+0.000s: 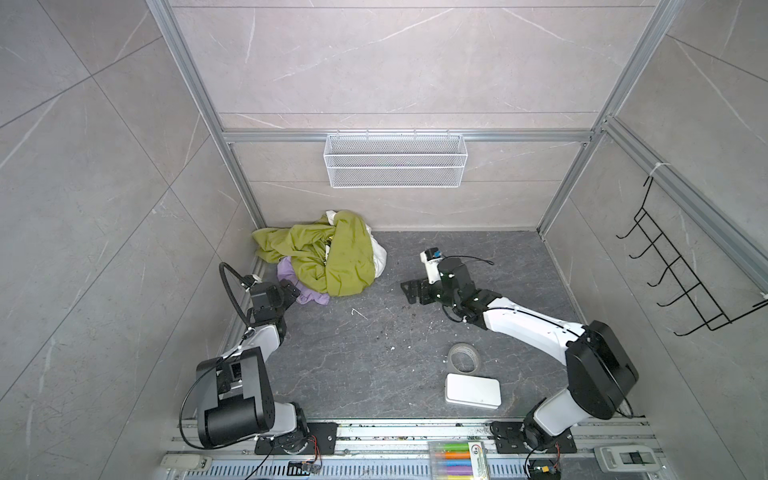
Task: Pick out a specific cloth from the pile
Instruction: 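Lower the left gripper onto the lavender shirt while the right arm reaches toward the pile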
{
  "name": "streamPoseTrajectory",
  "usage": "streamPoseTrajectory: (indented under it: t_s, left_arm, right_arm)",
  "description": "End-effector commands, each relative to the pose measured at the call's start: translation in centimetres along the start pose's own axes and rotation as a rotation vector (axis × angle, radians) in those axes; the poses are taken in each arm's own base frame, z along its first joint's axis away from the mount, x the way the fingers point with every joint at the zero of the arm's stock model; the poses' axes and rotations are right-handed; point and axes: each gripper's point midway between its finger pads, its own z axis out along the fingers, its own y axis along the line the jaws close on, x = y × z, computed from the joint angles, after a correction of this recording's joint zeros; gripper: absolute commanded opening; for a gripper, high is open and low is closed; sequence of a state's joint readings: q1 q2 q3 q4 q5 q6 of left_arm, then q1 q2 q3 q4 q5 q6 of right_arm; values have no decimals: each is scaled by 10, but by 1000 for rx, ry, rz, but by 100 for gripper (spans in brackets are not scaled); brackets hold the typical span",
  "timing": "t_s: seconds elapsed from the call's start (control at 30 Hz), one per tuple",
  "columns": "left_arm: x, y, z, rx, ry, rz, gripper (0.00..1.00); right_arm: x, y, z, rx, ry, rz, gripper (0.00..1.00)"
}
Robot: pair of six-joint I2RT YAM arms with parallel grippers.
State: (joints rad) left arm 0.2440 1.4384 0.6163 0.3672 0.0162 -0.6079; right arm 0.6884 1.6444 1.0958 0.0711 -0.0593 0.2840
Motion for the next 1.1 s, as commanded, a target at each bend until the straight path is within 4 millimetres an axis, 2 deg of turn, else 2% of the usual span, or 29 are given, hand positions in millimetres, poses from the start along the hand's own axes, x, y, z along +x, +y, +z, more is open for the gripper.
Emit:
streamPoseTrajectory:
  t_s: [0.0,0.17,0.33,0.6,0.8,1.07]
  left_arm:
    - [-18,-13,10,65,-7,-52,85]
    - [-16,0,30,70,36,-102,78]
    - [-18,-2,46,109,61,-129,73]
    - [-15,14,65,84,96,-169,67]
    - [-10,10,82,124,139,-194,59]
    - [-10,9,93,149,166,-222,49]
  right_arm:
    - [6,36,21,-91,44,-114,100]
    - [9,84,50,-169,80,-189,100]
    - [22,113,73,-218,121,-228,100]
    - [25,122,89,-238,130,-236,100]
    - [21,133,97,-265,117,-266,100]
    - [22,140,101,-285,130,-266,100]
